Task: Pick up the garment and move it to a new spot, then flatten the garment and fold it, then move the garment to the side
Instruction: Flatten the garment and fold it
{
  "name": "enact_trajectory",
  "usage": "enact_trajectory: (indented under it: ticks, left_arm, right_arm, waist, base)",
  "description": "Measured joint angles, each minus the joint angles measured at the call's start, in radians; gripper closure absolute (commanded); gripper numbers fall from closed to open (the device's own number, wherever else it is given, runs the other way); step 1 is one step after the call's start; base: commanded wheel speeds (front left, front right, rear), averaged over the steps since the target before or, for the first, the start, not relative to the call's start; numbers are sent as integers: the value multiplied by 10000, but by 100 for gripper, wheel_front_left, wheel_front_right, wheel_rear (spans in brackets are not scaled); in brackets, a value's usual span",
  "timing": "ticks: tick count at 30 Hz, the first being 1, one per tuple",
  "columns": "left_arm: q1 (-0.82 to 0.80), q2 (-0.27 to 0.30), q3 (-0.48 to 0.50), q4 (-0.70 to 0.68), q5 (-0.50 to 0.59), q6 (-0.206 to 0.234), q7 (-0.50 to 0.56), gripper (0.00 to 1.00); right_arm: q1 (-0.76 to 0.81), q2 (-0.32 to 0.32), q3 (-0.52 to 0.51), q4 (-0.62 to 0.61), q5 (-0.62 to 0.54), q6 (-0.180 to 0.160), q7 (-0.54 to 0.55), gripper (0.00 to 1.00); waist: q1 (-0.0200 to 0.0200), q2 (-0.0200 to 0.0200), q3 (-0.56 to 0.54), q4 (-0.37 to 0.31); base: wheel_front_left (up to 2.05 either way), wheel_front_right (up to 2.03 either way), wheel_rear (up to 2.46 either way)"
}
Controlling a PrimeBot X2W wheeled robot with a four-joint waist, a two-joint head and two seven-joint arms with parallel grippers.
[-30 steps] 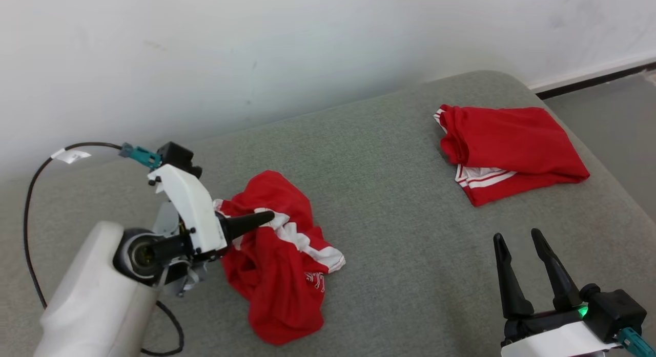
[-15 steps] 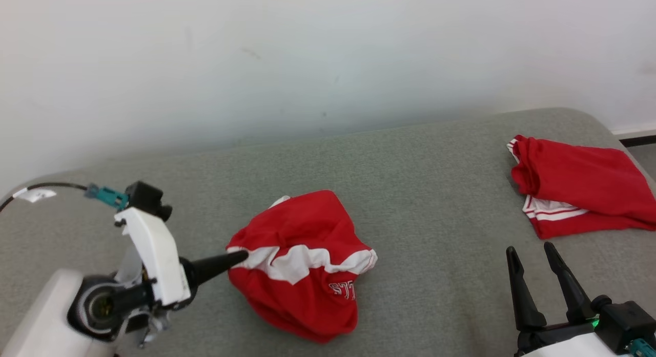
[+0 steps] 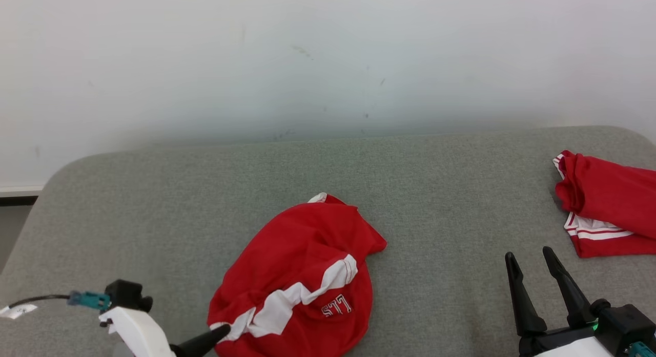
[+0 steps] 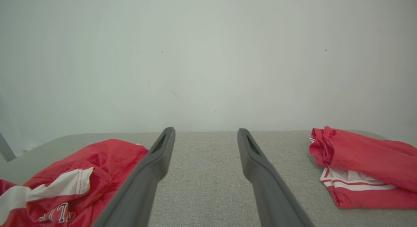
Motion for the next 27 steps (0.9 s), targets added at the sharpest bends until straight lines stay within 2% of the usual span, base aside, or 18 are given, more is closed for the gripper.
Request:
enact_trajectory:
  ticks: [1,7,12,15,19,23,26,27]
  left_arm:
    - [74,-69,-17,138,0,0,-138,0]
    - [70,-27,-163,355,73,0,-740,0]
    - [7,625,-6,-17,972,0,-1751,0]
    - [80,754,201,-370,1482,148,-2483,0]
    - [293,790,506,-953,2677,631,-4088,0]
    - [643,322,600,-1319,3795,1448,-5701,0]
    - [884,-347,566,-1507,4347,1852,-6997,0]
    - [949,-407,424,-1499,4775,1983,-7375,0]
  right_arm:
    - [1,-19,12,8,4,0,0,0]
    - [2,-113,50,44,8,0,0,0]
    - [28,-105,90,48,8,0,0,0]
    - [84,-90,79,46,27,0,0,0]
    - [233,-54,56,35,36,0,0,0]
    - [240,-27,84,27,38,0,0,0]
    - [249,-27,144,25,38,0,0,0]
    - [249,-33,163,31,40,0,0,0]
  waist:
    - [0,0,-3,15]
    - [0,0,-73,70]
    - [0,0,-123,83]
    - [0,0,-148,114]
    - [0,0,-179,181]
    - [0,0,-209,232]
    - [0,0,-232,262]
    - [0,0,-235,264]
  base:
    - [0,0,0]
    - [0,0,0]
    - [0,0,0]
    - [0,0,0]
    - [0,0,0]
    - [0,0,0]
    - [0,0,0]
    - [0,0,0]
